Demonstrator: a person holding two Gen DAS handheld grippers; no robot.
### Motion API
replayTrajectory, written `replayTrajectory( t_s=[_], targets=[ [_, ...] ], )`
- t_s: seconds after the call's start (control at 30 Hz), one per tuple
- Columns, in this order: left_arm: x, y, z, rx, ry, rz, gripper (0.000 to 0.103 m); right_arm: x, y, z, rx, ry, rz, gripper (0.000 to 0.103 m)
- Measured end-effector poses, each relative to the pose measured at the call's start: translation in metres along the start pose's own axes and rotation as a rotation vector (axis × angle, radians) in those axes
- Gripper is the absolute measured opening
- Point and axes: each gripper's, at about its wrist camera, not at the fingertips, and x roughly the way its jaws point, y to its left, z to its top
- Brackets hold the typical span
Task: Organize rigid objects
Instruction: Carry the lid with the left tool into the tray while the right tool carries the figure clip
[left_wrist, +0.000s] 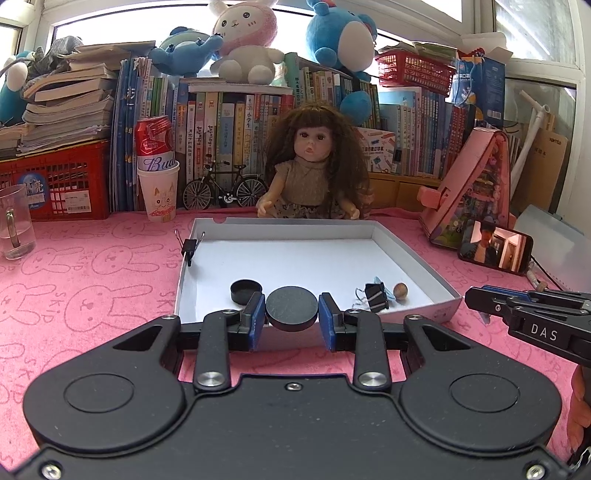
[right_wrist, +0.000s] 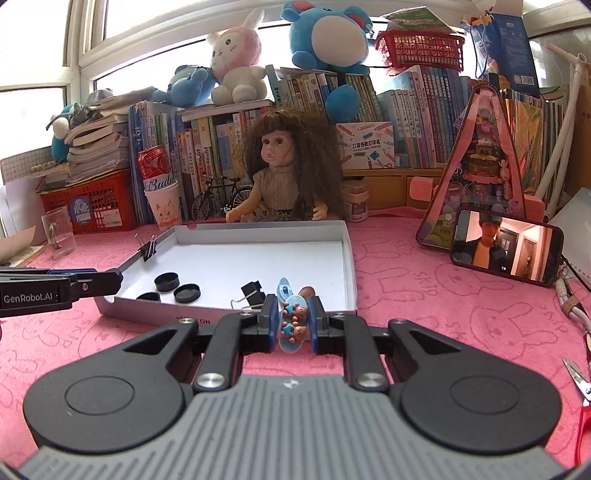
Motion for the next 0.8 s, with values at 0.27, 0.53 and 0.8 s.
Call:
replayTrajectory(
  t_s=[0.27,0.53,0.8],
  targets=[
    [0.029,0.009,0.026,-0.035,0.009,0.002,0.029,0.027,-0.01,0.024,0.066,-0.012,0.007,0.021],
    [0.067,0.02,0.041,-0.057,0.049,0.018,0.029,0.06,-0.016,0.04,0.104,0.022,0.031,0.021],
    [0.104,0.038,0.054,-0.11,0.088,0.041,0.029,0.097,-0.02,0.051,0.157,0.075,0.042,0.021]
  ],
)
